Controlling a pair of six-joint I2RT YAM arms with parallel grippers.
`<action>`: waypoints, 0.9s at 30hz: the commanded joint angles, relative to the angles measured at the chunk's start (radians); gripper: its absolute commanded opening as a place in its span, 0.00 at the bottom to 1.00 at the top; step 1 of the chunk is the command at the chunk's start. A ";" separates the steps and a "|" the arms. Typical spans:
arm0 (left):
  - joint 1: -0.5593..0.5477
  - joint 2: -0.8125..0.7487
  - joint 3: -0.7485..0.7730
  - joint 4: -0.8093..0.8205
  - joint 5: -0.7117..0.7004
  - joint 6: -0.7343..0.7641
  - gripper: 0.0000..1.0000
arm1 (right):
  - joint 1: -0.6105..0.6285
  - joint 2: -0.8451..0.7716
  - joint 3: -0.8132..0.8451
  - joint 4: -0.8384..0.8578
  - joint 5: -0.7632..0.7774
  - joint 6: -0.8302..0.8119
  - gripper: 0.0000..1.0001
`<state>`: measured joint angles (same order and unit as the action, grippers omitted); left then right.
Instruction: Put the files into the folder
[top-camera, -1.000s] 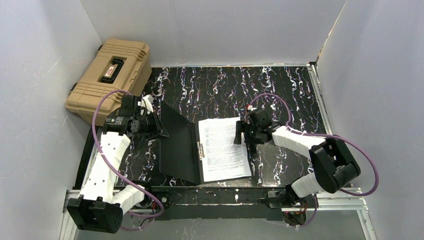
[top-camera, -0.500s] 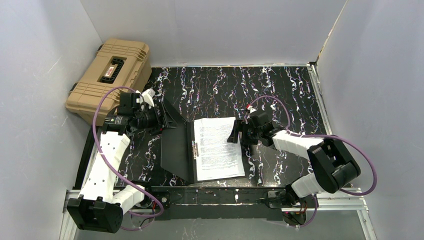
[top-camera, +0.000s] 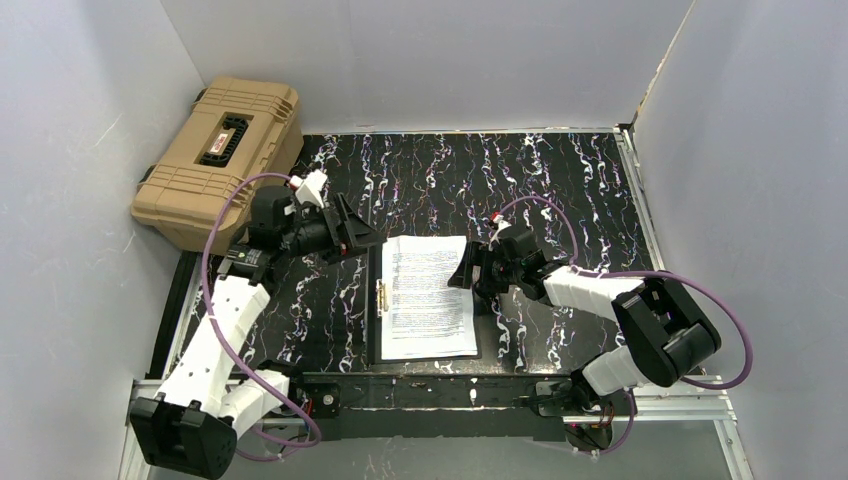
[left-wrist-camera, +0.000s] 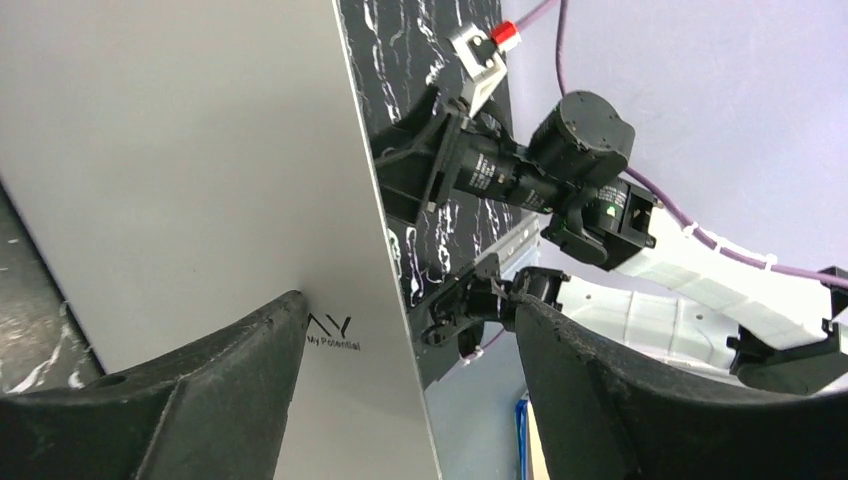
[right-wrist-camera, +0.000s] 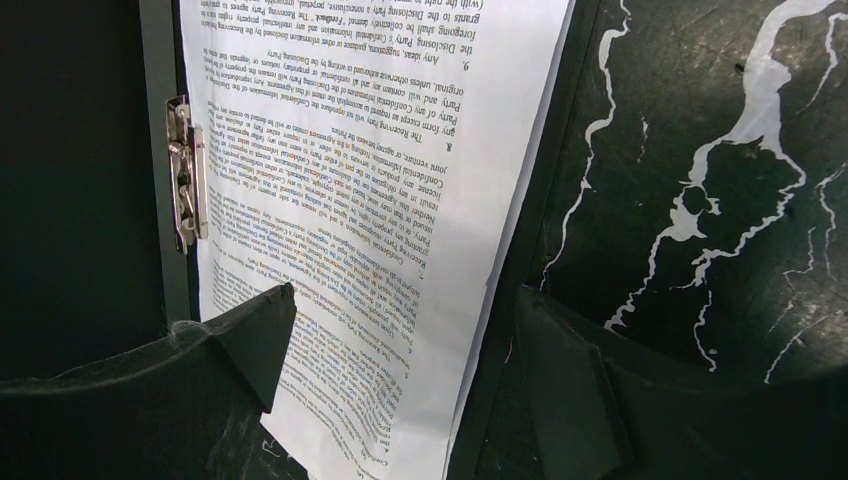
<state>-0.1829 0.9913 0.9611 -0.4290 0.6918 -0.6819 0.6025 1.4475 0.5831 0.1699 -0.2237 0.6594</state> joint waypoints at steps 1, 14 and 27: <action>-0.088 -0.008 -0.061 0.190 -0.005 -0.107 0.75 | 0.013 0.002 -0.035 -0.118 -0.002 0.008 0.90; -0.333 0.159 -0.170 0.479 -0.186 -0.216 0.78 | 0.013 -0.355 0.064 -0.456 0.384 -0.014 0.90; -0.408 0.241 -0.063 0.311 -0.329 -0.108 0.78 | 0.012 -0.518 0.152 -0.557 0.452 -0.051 0.91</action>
<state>-0.5877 1.2716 0.8146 -0.0029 0.4515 -0.8719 0.6136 0.9363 0.6872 -0.3618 0.2157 0.6384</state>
